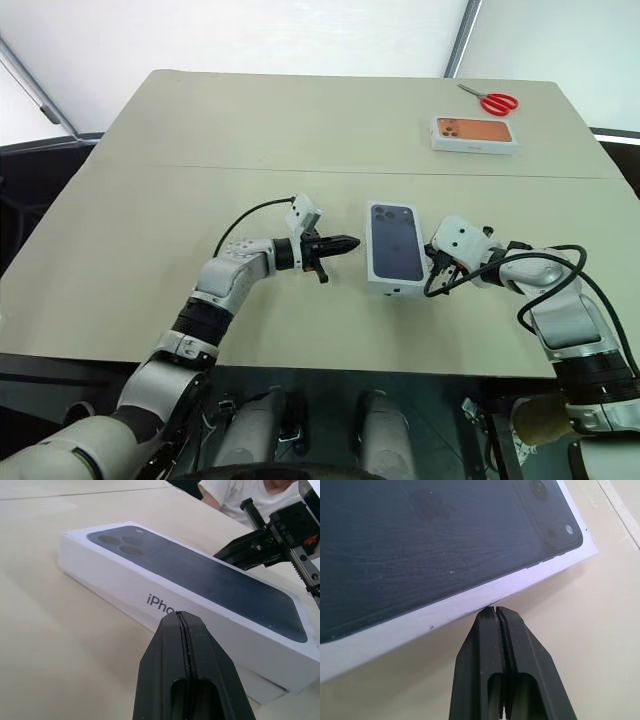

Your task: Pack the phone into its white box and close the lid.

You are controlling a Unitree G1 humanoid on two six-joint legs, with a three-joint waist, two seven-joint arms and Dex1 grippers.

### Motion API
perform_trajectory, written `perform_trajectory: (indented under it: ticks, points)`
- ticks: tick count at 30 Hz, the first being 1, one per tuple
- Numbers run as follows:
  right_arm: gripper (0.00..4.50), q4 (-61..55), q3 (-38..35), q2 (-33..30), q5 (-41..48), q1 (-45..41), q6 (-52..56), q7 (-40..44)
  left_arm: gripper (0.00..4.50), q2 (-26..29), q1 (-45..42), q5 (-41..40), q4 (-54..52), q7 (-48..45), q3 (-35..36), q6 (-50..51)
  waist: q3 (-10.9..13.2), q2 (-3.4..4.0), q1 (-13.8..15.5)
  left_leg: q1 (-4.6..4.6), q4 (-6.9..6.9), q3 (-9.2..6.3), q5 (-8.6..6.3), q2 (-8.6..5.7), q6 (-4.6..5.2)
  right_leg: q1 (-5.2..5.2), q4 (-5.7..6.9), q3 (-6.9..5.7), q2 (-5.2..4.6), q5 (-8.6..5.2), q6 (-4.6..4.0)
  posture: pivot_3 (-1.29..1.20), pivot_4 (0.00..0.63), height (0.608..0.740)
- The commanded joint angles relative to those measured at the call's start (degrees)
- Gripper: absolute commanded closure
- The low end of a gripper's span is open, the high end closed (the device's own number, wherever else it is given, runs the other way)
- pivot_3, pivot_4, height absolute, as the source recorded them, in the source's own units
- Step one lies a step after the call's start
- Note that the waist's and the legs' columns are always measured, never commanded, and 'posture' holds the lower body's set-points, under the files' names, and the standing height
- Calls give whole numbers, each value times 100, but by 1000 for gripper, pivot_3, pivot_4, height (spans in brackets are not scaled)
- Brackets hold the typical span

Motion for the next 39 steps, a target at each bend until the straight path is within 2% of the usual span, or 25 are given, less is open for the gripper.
perform_trajectory:
  ticks: [1, 6, 11, 17, 24, 32, 39]
  points:
    - [4442, -36, -239, -179, 147, -239, 5, 152, 4500, -22, -135, -241, -239, 20, 183, 86, 0, -1, 10, 0, 0, 0, 0, -1, 0, 0, 0, -1, 0, 0, 0, 0, 150, 738]
    - [4442, 84, -509, -82, 418, -657, 179, 59, 4500, -273, -420, -475, -323, 210, 356, 211, 0, -1, 16, 0, 3, -2, 0, -1, 0, 2, 0, 0, -3, 0, 0, 0, 150, 738]
    - [4442, -105, -624, 199, 844, -678, 489, 54, 4500, -624, -696, -570, -106, 312, 347, 207, 0, -2, 7, 4, 4, -2, 0, -1, 1, 8, -1, -1, 0, 0, 0, 0, 150, 738]
    - [4442, -822, -478, 58, 1153, 57, 840, 576, 4500, -761, -626, -314, 179, 138, -11, 40, -1, -2, 12, 5, 3, -1, 0, -2, 1, 9, 0, -2, 2, 0, 1, 0, 150, 738]
    - [4442, -1149, -272, -96, 1027, 574, 789, 738, 4500, -410, -205, -4, 156, -253, -562, 74, -1, 0, 0, 8, 3, -3, -2, 3, 3, 8, -1, -1, -3, -1, -1, 0, 150, 738]
    - [4442, -733, -210, 81, 734, 61, 580, 336, 4500, -367, -163, 53, 322, -30, -391, -132, -2, -1, 13, 9, 3, -5, -2, 1, 2, 9, -1, 4, -11, -1, -1, 0, 150, 738]
    - [4442, 186, -172, 577, 406, -994, 323, -373, 4500, -706, -1026, -5, 1167, 571, 190, -853, -1, -2, 15, 0, 4, -5, -1, -2, 2, 1, 1, 2, -14, 1, -2, 0, 150, 738]
